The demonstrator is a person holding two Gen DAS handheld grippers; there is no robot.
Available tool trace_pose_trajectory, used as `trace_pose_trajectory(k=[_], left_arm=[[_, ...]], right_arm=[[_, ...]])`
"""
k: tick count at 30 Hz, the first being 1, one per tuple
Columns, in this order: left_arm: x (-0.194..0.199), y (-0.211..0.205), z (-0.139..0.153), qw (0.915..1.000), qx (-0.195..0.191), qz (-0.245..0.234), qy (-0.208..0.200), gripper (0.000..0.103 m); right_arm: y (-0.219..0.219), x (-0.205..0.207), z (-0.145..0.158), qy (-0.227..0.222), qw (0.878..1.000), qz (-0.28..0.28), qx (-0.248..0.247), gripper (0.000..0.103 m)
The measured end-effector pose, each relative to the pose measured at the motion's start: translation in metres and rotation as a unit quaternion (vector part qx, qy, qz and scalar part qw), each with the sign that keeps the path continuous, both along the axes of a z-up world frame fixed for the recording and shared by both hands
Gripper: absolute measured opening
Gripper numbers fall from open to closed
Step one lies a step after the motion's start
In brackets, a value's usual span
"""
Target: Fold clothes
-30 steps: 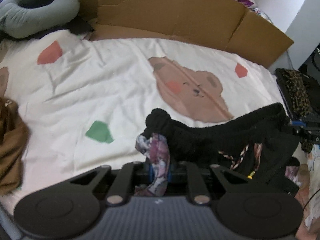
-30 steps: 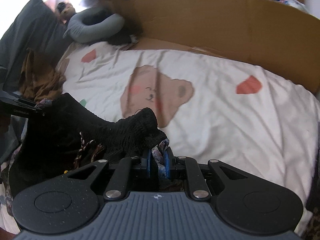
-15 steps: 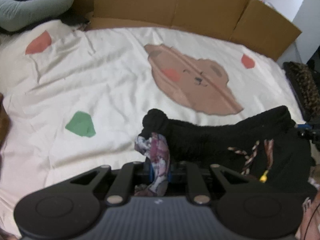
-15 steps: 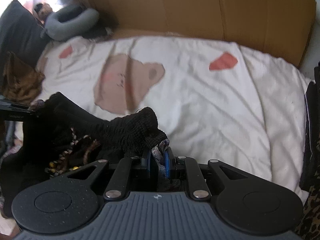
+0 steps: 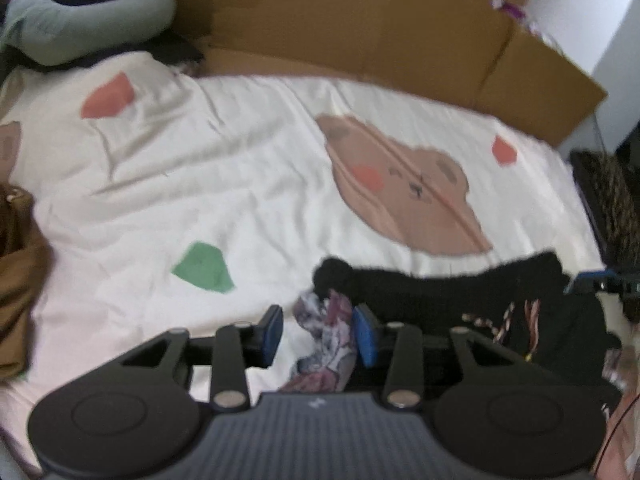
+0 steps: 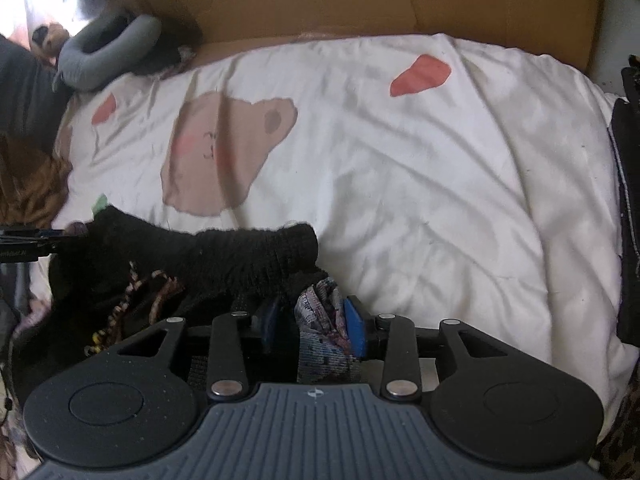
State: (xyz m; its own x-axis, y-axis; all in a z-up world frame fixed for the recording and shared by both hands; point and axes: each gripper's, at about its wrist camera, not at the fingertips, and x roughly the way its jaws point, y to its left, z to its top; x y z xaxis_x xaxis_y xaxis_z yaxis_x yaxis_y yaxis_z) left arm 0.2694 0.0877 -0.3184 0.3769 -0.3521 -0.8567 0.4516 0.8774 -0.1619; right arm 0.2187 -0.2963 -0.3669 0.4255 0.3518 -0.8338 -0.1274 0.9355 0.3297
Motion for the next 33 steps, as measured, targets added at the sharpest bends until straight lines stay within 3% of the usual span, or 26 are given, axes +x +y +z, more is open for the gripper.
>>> trace_pose_trajectory(k=[6,11,18,25,27,33], left_arm=[[0.019,0.011,-0.003,0.9994,-0.010,0.035,-0.002,0.042],[0.028,0.012,-0.022,0.9983,-0.030,0.044,0.021,0.041],[0.025,0.009,-0.047,0.9983,-0.015,0.038,0.043,0.035],[0.022,0.004,-0.062,0.9984,0.004,0.002,0.057,0.028],[0.021,0.000,-0.062,0.9983,0.004,-0.015,0.056,0.015],[0.017,-0.015,-0.060,0.9956,0.015,-0.077,0.051,0.015]], right_arm=[[-0.019,0.004,0.019,-0.029,0.999,-0.024,0.012,0.042],[-0.034,0.010,0.013,-0.027,0.999,-0.041,0.007,0.042],[-0.021,0.008,-0.007,-0.011,1.000,0.005,0.004,0.042],[-0.008,0.011,-0.020,-0.012,0.998,0.062,-0.023,0.042],[-0.007,0.013,-0.022,-0.009,0.997,0.072,-0.018,0.042],[0.003,0.018,-0.025,-0.016,0.993,0.117,-0.001,0.041]])
